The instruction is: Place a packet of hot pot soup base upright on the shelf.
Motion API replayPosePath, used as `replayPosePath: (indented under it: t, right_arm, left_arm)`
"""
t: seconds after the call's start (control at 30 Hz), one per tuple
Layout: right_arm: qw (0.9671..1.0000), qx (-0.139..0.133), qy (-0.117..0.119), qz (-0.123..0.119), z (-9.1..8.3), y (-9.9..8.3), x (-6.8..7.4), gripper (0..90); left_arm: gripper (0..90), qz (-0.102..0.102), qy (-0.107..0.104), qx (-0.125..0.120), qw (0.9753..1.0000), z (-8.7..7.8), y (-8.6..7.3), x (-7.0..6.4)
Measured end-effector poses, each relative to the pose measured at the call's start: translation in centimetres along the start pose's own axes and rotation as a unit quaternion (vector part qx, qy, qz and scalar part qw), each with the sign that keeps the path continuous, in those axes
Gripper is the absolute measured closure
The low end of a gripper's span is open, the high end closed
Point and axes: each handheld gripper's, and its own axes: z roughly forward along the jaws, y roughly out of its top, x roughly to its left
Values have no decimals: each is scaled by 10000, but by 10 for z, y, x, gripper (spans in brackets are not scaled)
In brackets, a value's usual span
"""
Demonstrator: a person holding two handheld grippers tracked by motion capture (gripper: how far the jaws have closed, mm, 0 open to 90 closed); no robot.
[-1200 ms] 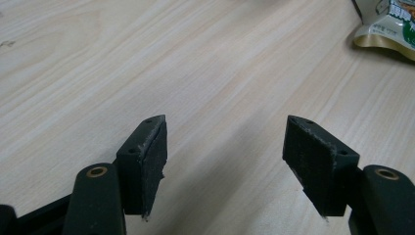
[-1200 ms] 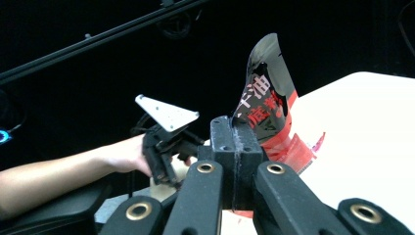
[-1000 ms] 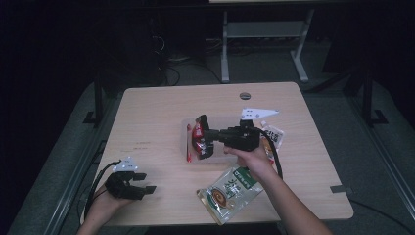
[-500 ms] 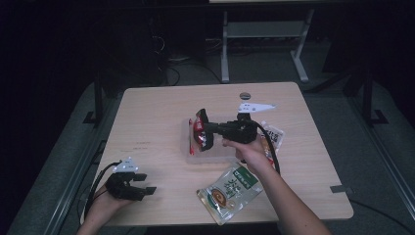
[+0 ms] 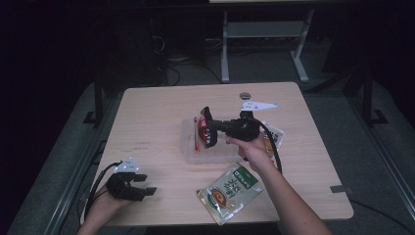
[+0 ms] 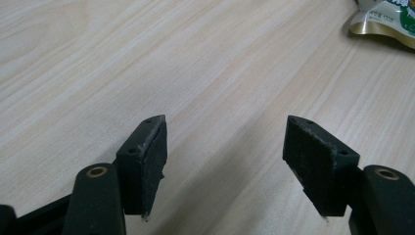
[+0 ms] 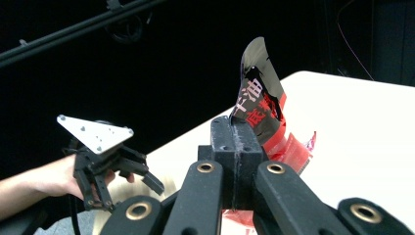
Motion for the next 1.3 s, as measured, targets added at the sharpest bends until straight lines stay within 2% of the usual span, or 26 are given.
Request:
replayPosePath:
  t: [0.43,0.5,0.83,1.03,1.13,1.3]
  right_arm:
    - [9999,2,-74,121,8,-7,-9,900]
    - [9998,129,-144,40,12,-8,-10,900]
    - [9993,275,-233,120,23,-12,-15,900]
    - [9985,425,-325,84,31,-15,-19,887]
    - [9981,486,-375,52,35,-16,-19,823]
    - [9974,554,-465,-15,34,-16,-17,613]
  left_arm:
    - [323,-51,-52,32,10000,2,-1,-2]
    - [323,-54,-60,37,10000,3,0,-2]
    - [323,-38,-85,67,9999,3,-1,-2]
    - [323,-53,-112,81,9999,4,-1,-2]
    - [323,-47,-115,86,9999,4,-1,-2]
    - [323,-17,-126,100,9999,5,-1,-2]
